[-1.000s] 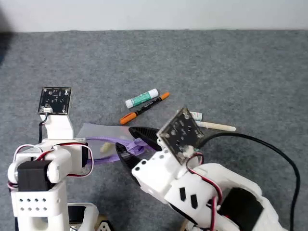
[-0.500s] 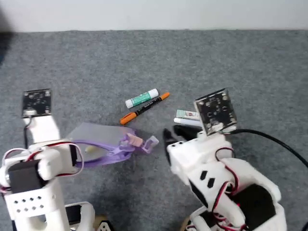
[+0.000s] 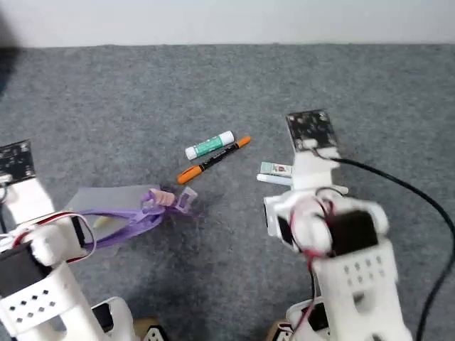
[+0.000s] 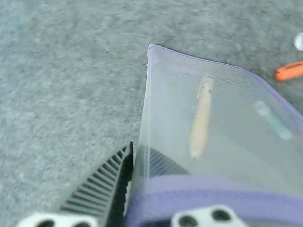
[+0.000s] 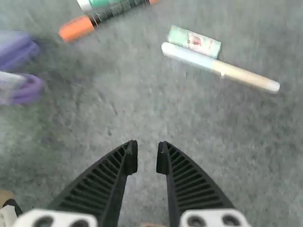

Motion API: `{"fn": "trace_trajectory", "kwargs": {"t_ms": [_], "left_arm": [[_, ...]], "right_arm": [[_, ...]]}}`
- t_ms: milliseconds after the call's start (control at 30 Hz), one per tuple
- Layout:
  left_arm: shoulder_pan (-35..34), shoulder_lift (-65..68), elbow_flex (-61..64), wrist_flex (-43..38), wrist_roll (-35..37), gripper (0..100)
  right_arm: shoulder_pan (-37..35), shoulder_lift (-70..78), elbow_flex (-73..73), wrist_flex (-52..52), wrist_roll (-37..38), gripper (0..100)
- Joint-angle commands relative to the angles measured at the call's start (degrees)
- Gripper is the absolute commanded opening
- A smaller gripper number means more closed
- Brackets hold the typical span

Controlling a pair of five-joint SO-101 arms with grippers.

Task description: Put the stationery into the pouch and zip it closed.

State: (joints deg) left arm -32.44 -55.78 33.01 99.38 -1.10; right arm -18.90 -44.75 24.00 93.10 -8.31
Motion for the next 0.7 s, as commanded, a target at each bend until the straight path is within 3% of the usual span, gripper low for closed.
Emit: {"fn": "trace_trajectory", "kwargs": {"t_ms": [0, 200, 367, 467, 567, 667], "left_arm": [[-2.4, -0.5, -2.6, 1.1, -0.3, 1], [-2.4, -0.5, -2.6, 1.1, -0.3, 1], [-2.4, -0.6, -2.6, 1.1, -0.3, 1], [-2.4, -0.6, -2.6, 1.1, -0.3, 1], [-2.4, -0.6, -2.6, 1.1, -0.3, 1], [-2.4, -0.6, -2.6, 1.1, -0.2, 1]], "right_arm": [[0.3, 3.1, -0.5, 0.0, 0.8, 7.6], [0.3, 10.2, -0.5, -3.6, 1.1, 7.6], [0.4, 17.9, -1.2, -7.4, 7.9, 7.9], [0.4, 22.9, -6.5, -9.1, 9.8, 12.8], [0.2, 29.8, -13.5, -12.4, 7.5, 20.4], [0.0, 38.6, -21.3, -14.9, -0.4, 23.6]]}}
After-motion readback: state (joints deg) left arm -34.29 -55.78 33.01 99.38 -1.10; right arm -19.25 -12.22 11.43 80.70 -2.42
